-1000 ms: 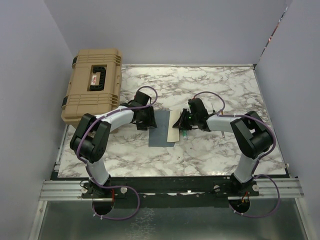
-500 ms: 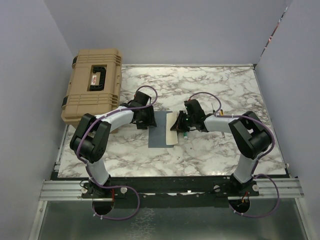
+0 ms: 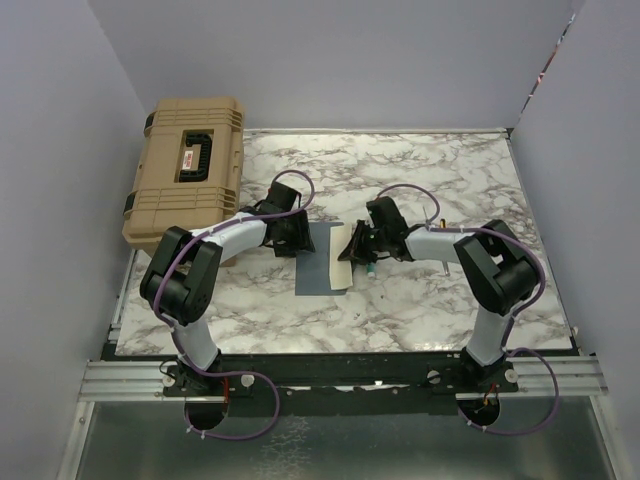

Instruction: Place the letter into the envelope and seal it

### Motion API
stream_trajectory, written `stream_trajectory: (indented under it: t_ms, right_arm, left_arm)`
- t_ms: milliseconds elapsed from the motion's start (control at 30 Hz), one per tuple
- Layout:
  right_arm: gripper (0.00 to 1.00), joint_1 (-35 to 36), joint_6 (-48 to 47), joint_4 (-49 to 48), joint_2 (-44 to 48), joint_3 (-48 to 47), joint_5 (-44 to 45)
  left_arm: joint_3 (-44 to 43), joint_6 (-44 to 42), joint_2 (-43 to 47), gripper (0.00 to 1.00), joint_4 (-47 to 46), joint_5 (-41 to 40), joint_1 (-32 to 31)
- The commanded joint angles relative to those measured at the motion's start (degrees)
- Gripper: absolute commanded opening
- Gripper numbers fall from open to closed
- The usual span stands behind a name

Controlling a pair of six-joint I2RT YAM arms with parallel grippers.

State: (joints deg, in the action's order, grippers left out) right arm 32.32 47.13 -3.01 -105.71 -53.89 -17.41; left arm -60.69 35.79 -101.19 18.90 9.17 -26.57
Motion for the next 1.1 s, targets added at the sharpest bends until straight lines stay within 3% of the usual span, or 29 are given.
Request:
stream_trajectory:
  t_ms: [0,133,433,667,900,1067]
  right_arm:
    - [0.01,0.5,3.5,2.9,-1.1,0.6,2.1]
    - [0.01,0.6,5.6,2.7,2.5,3.2,6.1]
    - [0.01,0.6,8.3,1.4,1.9,4.1,2.4]
    - [0.01,0.6,11.7,3.9,5.5,5.7,4.3]
    - [0.01,0.6,12.4,3.5,3.2,5.1,1.8]
    - [0.01,0.6,14.1,4.8,6.7,7.0,6.2]
  left_arm:
    - [2.1,0.3,-2.8,0.58,1.5,0.3,0.2]
    - [2.7,0.6,-2.1,0.58,1.4,-1.4,0.3]
    - [2.5,1.8,-1.8,0.58,0.9,-1.5,0.6]
    - [4.9,3.4,0.1,0.57,-4.3,-5.0,0.7]
    - [6.2,4.2,0.3,0.57,-7.3,-3.2,0.7]
    - [6.4,4.5,-0.1,0.57,-7.9,-5.3,0.7]
